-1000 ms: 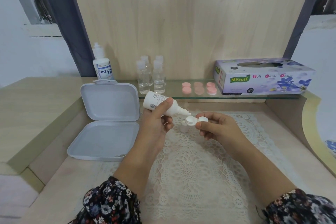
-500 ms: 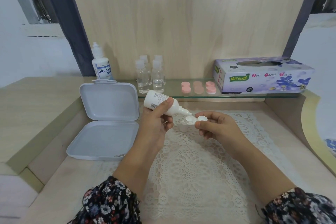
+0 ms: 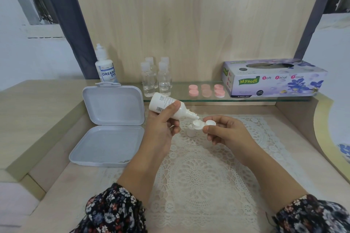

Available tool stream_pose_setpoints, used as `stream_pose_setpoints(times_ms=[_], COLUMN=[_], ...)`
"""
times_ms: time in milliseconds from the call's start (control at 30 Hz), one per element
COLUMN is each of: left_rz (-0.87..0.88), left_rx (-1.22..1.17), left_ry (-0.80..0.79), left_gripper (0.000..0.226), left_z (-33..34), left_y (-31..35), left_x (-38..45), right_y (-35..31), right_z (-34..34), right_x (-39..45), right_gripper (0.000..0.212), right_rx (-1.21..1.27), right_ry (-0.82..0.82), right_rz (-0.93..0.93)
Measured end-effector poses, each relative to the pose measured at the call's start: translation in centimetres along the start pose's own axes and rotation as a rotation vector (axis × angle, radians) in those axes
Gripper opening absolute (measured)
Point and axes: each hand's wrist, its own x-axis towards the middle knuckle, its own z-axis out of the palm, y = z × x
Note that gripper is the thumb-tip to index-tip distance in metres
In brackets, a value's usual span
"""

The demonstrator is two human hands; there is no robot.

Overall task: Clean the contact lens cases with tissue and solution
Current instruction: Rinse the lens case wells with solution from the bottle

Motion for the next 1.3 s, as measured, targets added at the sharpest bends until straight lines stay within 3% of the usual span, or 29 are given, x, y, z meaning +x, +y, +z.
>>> stream_pose_setpoints(times_ms=[233, 500, 1300], left_rz=[-0.019, -0.012, -0.028], left_rx=[0.001, 0.002, -0.022], left_ry=[0.027, 0.020, 0.025], left_gripper=[0.034, 0.046, 0.048], left_z=[-0.01, 0.10, 0.05], left_y=[-0.04, 0.02, 0.00], left_x=[0.07, -0.08, -0.03], right_y=[0.04, 0.00, -0.11], right_z=[-0.01, 0.00, 0.06], right_x=[0.04, 0.05, 0.00], right_gripper=[0.021, 0.021, 0.020], right_rx=[-0.001, 0.010, 0.028], right_ry=[-0.004, -0.004, 0.005], right_rz=[-0.004, 0.001, 0.012])
